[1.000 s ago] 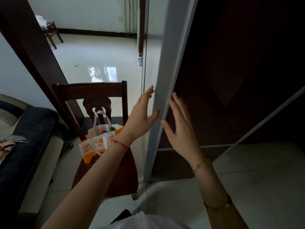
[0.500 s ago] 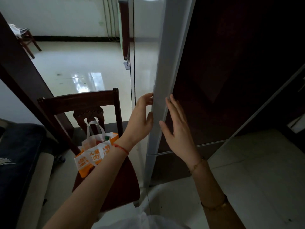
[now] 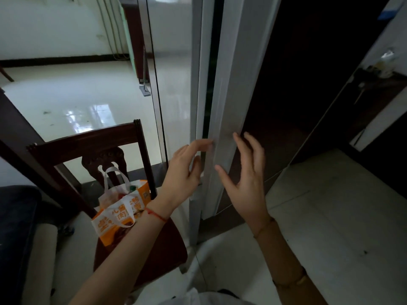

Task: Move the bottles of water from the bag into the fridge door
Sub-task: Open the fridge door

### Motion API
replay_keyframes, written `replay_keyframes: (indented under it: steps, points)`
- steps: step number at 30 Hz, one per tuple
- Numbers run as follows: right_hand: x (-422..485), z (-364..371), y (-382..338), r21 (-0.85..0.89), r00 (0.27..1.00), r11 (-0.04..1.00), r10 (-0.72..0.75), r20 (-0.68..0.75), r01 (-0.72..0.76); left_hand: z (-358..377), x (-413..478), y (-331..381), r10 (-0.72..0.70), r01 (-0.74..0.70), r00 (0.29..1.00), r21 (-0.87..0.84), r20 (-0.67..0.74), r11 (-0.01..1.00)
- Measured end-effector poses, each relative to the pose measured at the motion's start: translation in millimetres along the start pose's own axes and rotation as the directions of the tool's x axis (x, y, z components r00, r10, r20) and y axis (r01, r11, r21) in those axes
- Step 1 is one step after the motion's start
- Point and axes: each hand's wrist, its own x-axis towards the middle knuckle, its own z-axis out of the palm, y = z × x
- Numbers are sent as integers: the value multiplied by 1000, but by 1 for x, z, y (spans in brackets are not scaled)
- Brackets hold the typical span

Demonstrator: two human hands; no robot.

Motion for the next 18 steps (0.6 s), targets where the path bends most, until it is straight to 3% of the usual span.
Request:
replay_keyframes:
  steps: [10, 18]
  points:
    - [-27, -10, -17, -282, 962, 959, -86, -258, 10, 2, -8, 23, 299, -316, 945, 134, 133, 939]
    - [-54, -35, -4, -481, 939, 877, -158, -305, -9, 22, -3, 44, 265, -275, 951, 49, 160, 960]
